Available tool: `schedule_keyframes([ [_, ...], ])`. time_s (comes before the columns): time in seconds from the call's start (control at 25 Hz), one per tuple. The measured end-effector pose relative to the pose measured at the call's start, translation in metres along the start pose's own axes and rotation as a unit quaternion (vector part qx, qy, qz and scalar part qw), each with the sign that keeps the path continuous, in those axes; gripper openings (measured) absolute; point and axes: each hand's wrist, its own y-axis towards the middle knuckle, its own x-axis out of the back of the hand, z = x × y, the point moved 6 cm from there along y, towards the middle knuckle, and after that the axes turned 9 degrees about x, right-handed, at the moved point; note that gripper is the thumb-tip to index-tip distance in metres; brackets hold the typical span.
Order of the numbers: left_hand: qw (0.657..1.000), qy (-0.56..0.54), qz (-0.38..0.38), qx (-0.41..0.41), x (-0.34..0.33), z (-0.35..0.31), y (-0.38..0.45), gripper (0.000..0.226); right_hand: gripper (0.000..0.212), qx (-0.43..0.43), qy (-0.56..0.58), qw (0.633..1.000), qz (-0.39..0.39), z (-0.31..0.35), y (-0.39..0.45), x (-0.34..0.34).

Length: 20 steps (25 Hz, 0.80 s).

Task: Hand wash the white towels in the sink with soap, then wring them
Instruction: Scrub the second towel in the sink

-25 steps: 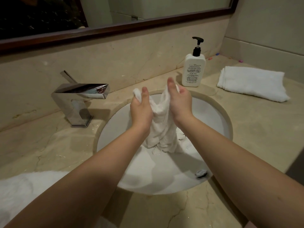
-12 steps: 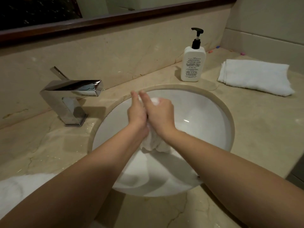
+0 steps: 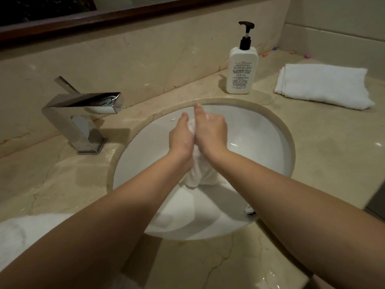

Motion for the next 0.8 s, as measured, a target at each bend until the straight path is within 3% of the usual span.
schedule_keyframes([
  [0.08, 0.998, -0.046, 0.031, 0.041, 0.001, 0.004, 0.006, 0.062, 0.06, 0.01, 0.01, 0.999, 0.037, 0.001, -0.012, -0.009],
  [0.24, 0.999, 0.006, 0.037, 0.018, -0.004, 0.006, 0.007, 0.059, 0.064, -0.024, 0.011, 0.999, -0.025, -0.006, 0.009, 0.005],
  [0.4, 0.998, -0.049, 0.027, 0.033, 0.009, 0.005, 0.018, 0.053, 0.063, 0.036, -0.021, 0.997, 0.058, -0.001, -0.013, -0.017],
  [0.56, 0.999, -0.03, 0.034, 0.01, -0.001, 0.01, 0.015, 0.072, 0.063, -0.007, -0.001, 1.0, -0.008, -0.006, 0.009, 0.003],
  [0.68, 0.996, -0.081, 0.032, 0.031, 0.007, 0.008, 0.021, 0.062, 0.063, 0.047, -0.004, 0.998, 0.04, 0.003, -0.013, -0.011],
  [0.8, 0.997, -0.053, 0.051, 0.036, -0.001, 0.013, 0.018, 0.063, 0.065, 0.004, 0.009, 1.0, -0.009, -0.003, 0.002, 0.0],
])
